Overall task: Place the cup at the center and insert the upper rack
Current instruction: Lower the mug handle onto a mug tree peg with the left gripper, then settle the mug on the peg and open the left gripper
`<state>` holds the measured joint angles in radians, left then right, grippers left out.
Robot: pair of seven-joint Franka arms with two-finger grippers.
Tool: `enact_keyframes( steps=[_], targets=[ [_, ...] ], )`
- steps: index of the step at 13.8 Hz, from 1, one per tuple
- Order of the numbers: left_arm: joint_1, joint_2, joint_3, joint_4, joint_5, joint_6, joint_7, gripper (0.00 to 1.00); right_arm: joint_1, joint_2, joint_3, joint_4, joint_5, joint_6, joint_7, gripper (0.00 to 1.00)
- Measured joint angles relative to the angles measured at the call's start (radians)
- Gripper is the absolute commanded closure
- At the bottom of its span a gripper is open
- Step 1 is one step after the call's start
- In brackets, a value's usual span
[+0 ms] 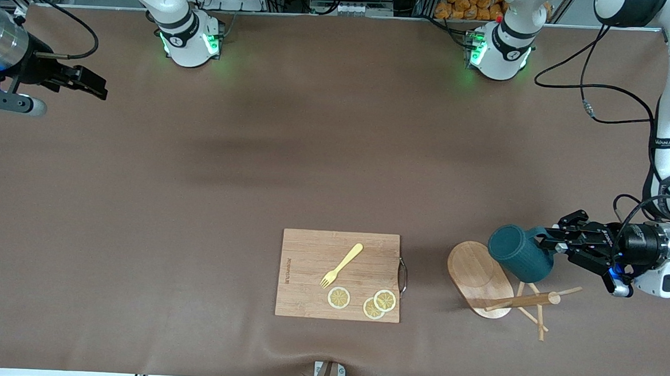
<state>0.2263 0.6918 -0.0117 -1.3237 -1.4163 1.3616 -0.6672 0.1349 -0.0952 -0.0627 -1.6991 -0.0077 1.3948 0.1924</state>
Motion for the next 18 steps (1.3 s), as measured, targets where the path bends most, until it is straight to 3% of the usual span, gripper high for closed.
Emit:
enact_keyframes(
  steps=[18],
  targets=[
    [0.003, 0.051, 0.001, 0.0, -0.017, 0.0, 0.093, 1.0, 0.0, 0.0, 0.0, 0.0, -0.001, -0.014, 0.014, 0.0]
  ],
)
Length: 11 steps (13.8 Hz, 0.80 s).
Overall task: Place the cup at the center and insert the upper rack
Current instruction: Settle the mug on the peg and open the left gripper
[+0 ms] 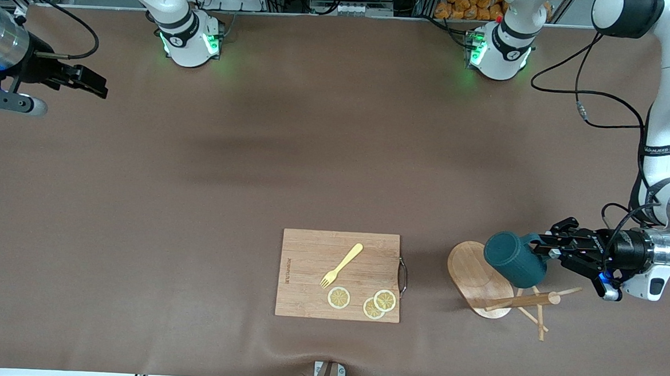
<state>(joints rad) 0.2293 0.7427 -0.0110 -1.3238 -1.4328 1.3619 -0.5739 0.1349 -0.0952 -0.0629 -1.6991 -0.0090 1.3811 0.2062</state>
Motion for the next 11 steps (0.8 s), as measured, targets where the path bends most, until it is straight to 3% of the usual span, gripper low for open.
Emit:
enact_keyframes(
  steps=[11],
  targets=[
    [0.005, 0.024, 0.0, 0.0, 0.0, 0.014, 0.024, 1.0, 0.0, 0.0, 0.0, 0.0, -0.001, -0.002, 0.001, 0.0]
  ],
)
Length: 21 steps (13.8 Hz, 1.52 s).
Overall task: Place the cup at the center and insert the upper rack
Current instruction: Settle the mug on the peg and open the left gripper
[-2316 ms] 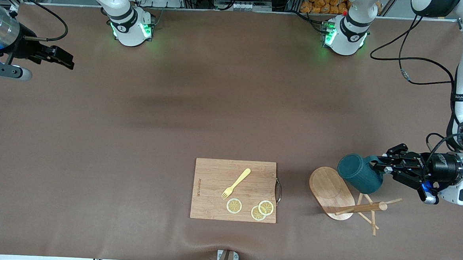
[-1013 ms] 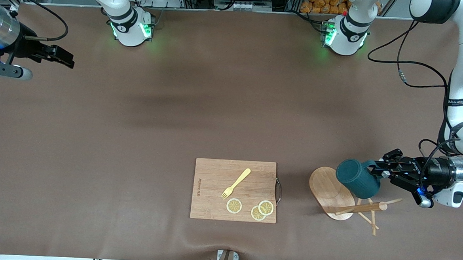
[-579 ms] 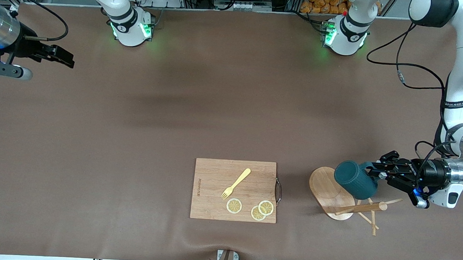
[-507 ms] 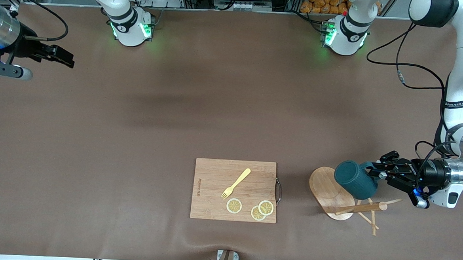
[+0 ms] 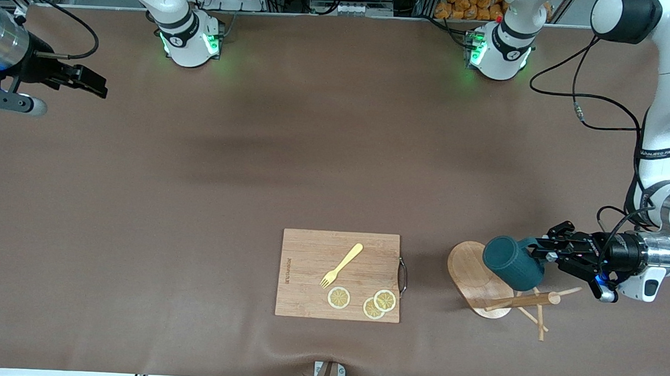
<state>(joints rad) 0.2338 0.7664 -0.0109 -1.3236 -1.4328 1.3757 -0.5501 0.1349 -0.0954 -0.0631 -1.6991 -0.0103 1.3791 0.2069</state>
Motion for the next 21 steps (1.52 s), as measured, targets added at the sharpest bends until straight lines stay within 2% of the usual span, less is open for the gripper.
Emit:
enact_keyframes(
  steps=[21],
  targets=[
    [0.021, 0.042, 0.001, 0.001, -0.042, 0.044, 0.02, 1.0, 0.0, 0.0, 0.0, 0.0, -0.001, 0.0, 0.0, 0.0]
  ],
)
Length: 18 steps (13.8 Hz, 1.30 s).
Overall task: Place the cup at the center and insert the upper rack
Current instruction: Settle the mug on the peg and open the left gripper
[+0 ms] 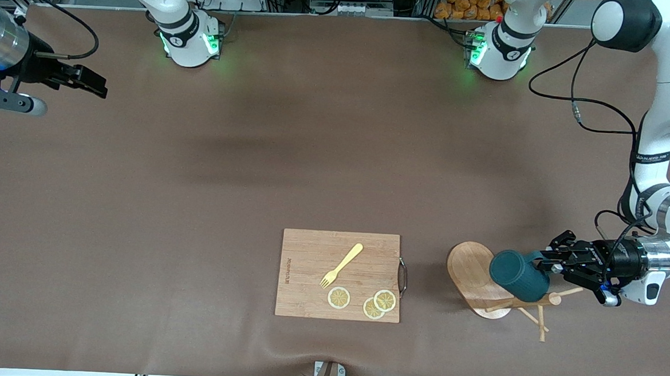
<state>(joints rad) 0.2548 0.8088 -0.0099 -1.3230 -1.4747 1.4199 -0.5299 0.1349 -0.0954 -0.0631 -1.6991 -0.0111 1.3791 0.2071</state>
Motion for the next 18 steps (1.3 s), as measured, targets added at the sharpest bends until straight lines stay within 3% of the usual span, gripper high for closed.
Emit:
enact_keyframes(
  steps=[10, 13, 14, 15, 18],
  targets=[
    [0.001, 0.021, 0.0, 0.0, -0.001, 0.014, 0.022, 1.0, 0.0, 0.0, 0.001, 0.0, 0.0, -0.001, 0.0, 0.0],
    [0.0, 0.022, -0.001, 0.001, -0.005, 0.014, 0.023, 0.7, 0.0, 0.0, 0.001, 0.0, 0.0, -0.002, 0.0, 0.0],
    [-0.001, 0.022, -0.001, 0.001, -0.005, 0.018, 0.023, 0.51, 0.0, 0.0, 0.001, 0.0, 0.0, -0.003, 0.0, 0.0],
    [-0.002, 0.023, -0.002, 0.001, -0.005, 0.025, 0.023, 0.01, 0.0, 0.0, 0.001, 0.0, 0.0, -0.003, 0.0, 0.0],
    [-0.003, 0.022, -0.004, 0.011, -0.005, 0.042, 0.018, 0.0, 0.0, 0.0, 0.001, 0.0, 0.0, -0.003, 0.0, 0.0]
  ],
)
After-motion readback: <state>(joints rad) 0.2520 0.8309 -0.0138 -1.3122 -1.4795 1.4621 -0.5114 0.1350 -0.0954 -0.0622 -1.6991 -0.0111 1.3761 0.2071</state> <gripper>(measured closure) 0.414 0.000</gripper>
